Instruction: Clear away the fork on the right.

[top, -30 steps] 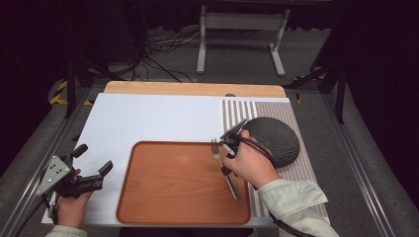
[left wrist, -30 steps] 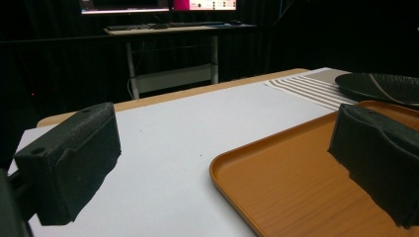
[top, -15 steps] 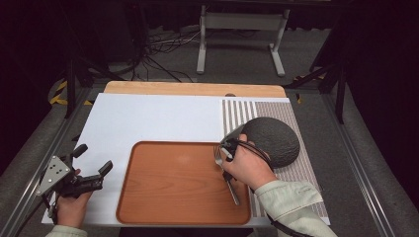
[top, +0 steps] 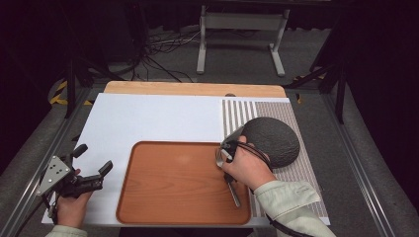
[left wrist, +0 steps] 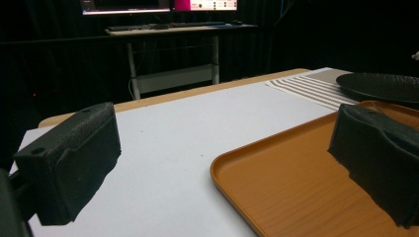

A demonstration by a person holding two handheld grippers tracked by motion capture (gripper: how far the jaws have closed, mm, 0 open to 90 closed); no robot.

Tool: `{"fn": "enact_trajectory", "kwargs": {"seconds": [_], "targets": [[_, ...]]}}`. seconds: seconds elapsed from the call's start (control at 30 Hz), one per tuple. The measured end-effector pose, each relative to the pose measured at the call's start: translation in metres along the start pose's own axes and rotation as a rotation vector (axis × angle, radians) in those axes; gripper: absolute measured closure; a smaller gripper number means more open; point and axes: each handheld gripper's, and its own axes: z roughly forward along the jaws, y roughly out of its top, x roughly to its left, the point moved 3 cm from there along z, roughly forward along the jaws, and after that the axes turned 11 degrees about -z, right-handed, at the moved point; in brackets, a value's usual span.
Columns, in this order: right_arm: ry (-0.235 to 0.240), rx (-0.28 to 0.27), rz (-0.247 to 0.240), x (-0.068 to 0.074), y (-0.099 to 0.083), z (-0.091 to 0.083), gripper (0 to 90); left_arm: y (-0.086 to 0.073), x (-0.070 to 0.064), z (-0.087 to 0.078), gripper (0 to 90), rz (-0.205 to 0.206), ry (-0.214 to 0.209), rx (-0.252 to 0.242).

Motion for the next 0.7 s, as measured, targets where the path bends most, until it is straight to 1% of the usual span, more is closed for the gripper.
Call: {"fn": "enact_trajectory", "kwargs": {"seconds": [0.2, 0.3, 0.4, 0.43, 0.53, 0.6, 0.7], "targets": [[-0.003, 0.001, -0.004, -0.001, 0.000, 0.002, 84.7, 0.000, 0.000, 0.000, 0.2, 0.001, -0.001, 0.000], [-0.002, 0.007, 0.002, -0.001, 0.000, 0.003, 84.6, 0.000, 0.000, 0.000, 0.2, 0.001, -0.001, 0.000], [-0.007, 0.003, -0.005, -0.002, 0.000, 0.003, 83.2, 0.000, 0.000, 0.000, 0.2, 0.000, -0.001, 0.000], [-0.010, -0.003, -0.011, -0.003, 0.000, 0.003, 80.4, 0.000, 0.000, 0.000, 0.2, 0.000, -0.001, -0.001], [-0.022, -0.016, -0.019, -0.004, -0.001, 0.000, 78.6, 0.000, 0.000, 0.000, 0.2, 0.000, 0.000, -0.001], [-0.022, -0.032, -0.024, -0.004, -0.001, -0.003, 77.7, 0.000, 0.000, 0.000, 0.2, 0.000, 0.000, -0.001], [-0.021, -0.058, -0.035, -0.004, -0.001, -0.009, 73.9, 0.000, 0.000, 0.000, 0.2, -0.001, 0.000, -0.002]]}}
